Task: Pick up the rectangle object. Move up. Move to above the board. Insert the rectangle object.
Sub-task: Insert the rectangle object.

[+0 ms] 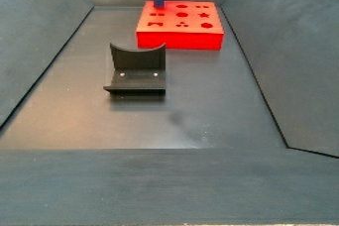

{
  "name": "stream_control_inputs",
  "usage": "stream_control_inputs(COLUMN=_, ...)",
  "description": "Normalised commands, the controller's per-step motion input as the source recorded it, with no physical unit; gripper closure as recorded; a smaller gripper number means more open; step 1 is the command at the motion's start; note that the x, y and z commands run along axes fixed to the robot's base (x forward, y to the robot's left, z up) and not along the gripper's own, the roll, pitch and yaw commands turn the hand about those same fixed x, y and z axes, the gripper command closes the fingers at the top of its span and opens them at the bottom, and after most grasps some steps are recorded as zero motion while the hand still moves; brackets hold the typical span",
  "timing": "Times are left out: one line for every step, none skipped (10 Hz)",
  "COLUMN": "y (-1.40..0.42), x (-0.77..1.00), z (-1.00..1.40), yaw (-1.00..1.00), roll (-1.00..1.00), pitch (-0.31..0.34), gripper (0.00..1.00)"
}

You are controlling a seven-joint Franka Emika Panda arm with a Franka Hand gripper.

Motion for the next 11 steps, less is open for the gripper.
stream_control_inputs(y=-0.05, x=0.00, z=-0.17, yaw=0.00, roll=0.07, pitch=0.000, gripper=1.00)
stream_control_inputs(y=-0.13, x=0.00, z=-0.17, yaw=0.00, roll=0.20, pitch=-0.027, gripper=1.00)
stream_control_inputs(y=-0.10, x=0.00, z=-0.07, yaw=0.03, roll=0.31, pitch=-0.086, gripper=1.00)
stream_control_inputs(y=-0.08, x=0.00, z=-0.01, yaw=0.09, roll=0.35, pitch=-0.110, gripper=1.00)
stream_control_inputs(y=-0.09, x=0.01, z=0.00, yaw=0.09, roll=0.35, pitch=-0.106, gripper=1.00)
stream_control_inputs(y=-0.13, x=0.08, z=-0.04, yaw=0.04, roll=0.27, pitch=-0.029, gripper=1.00)
stream_control_inputs(y=-0.07, x=0.06, z=0.00, yaw=-0.03, roll=0.02, pitch=0.010, gripper=1.00)
stream_control_inputs(y=-0.03, x=0.11, z=-0.11, yaw=0.00, roll=0.00, pitch=0.020, gripper=1.00)
stream_control_inputs(y=0.00, x=0.18, z=-0.43, yaw=0.00, roll=0.04, pitch=0.024, gripper=1.00)
stream_control_inputs(y=0.00, x=0.20, z=-0.55, yaw=0.00, roll=0.00, pitch=0.070, gripper=1.00)
stream_control_inputs(y=0.01, x=0.14, z=-0.50, yaw=0.00, roll=0.03, pitch=0.027, gripper=1.00)
